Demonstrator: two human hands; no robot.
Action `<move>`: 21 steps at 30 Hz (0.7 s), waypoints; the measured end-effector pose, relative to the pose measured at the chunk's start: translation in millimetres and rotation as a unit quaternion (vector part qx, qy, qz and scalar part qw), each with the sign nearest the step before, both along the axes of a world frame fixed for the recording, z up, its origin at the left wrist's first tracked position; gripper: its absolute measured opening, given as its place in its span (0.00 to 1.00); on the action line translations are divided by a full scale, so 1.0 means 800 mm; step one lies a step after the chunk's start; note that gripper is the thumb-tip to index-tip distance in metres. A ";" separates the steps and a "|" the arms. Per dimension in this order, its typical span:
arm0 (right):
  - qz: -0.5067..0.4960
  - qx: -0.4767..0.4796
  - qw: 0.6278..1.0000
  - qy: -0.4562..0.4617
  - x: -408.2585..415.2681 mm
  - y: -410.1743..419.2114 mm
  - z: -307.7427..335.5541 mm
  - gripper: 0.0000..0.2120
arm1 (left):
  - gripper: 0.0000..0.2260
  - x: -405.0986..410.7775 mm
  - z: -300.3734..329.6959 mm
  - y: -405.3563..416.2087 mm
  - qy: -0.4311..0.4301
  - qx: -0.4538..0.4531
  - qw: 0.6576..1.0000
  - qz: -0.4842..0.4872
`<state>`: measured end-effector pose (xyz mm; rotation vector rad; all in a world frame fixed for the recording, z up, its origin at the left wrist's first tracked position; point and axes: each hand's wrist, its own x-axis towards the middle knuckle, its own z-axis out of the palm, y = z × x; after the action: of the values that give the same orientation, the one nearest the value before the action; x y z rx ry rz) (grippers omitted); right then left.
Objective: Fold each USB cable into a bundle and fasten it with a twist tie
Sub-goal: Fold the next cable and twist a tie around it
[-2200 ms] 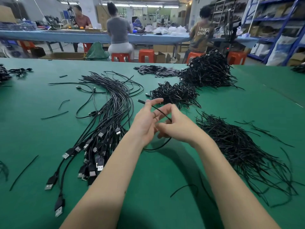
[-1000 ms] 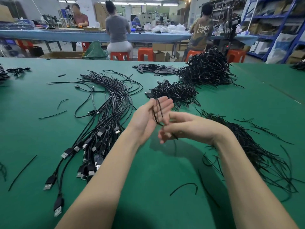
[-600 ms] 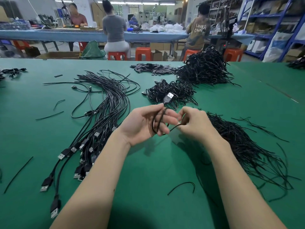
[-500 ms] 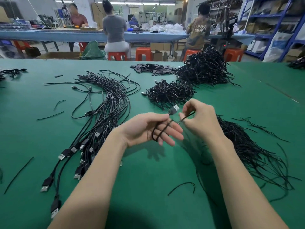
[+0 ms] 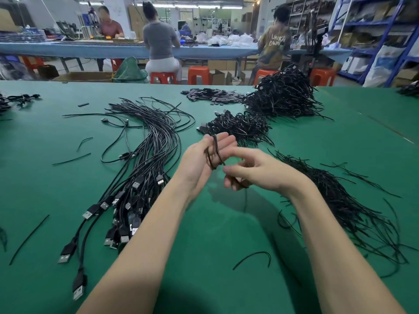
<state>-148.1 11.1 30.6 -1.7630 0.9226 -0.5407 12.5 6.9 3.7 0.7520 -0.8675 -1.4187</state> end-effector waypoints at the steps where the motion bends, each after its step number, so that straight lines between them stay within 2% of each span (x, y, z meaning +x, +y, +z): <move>1: 0.022 0.023 0.999 0.022 0.001 0.001 -0.004 0.07 | 0.20 0.002 0.002 0.001 0.049 -0.001 0.999 -0.012; 3: 0.046 0.051 0.995 0.078 0.001 0.000 -0.013 0.09 | 0.22 0.008 0.007 0.004 0.122 -0.009 0.991 -0.052; 5: 0.018 0.039 0.993 0.114 0.003 -0.003 -0.022 0.10 | 0.22 0.015 0.012 0.010 0.126 -0.010 0.986 -0.106; 8: -0.090 -0.063 0.976 0.185 -0.001 -0.010 -0.028 0.13 | 0.20 0.026 0.014 0.020 0.030 -0.004 0.979 -0.201; 10: -0.140 -0.085 0.967 0.197 -0.007 -0.012 -0.029 0.21 | 0.20 0.031 0.012 0.024 -0.038 0.010 0.967 -0.252; 11: -0.160 -0.109 0.956 0.222 -0.010 -0.015 -0.029 0.22 | 0.20 0.033 0.011 0.024 -0.065 0.019 0.959 -0.273; 13: -0.212 -0.193 0.919 0.270 -0.012 -0.021 -0.029 0.14 | 0.21 0.033 0.009 0.022 -0.131 0.034 0.943 -0.304; 14: -0.244 -0.234 0.903 0.266 -0.013 -0.023 -0.029 0.09 | 0.21 0.032 0.008 0.020 -0.176 0.038 0.933 -0.312; 16: -0.290 -0.290 0.885 0.219 -0.011 -0.025 -0.030 0.05 | 0.21 0.027 0.004 0.016 -0.262 0.043 0.917 -0.297; 17: -0.304 -0.311 0.879 0.196 -0.008 -0.025 -0.032 0.04 | 0.20 0.022 0.000 0.012 -0.282 0.049 0.921 -0.265; 19: -0.311 -0.335 0.874 0.163 -0.002 -0.026 -0.032 0.04 | 0.18 0.009 -0.007 0.008 -0.272 0.057 0.945 -0.170; 21: -0.284 -0.327 0.892 0.129 0.006 -0.027 -0.029 0.04 | 0.18 -0.001 -0.013 0.004 -0.227 0.052 0.969 -0.079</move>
<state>-143.5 -10.7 7.2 -2.1867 1.6005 -1.1127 11.5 9.8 -6.9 1.1352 -1.2337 -1.4628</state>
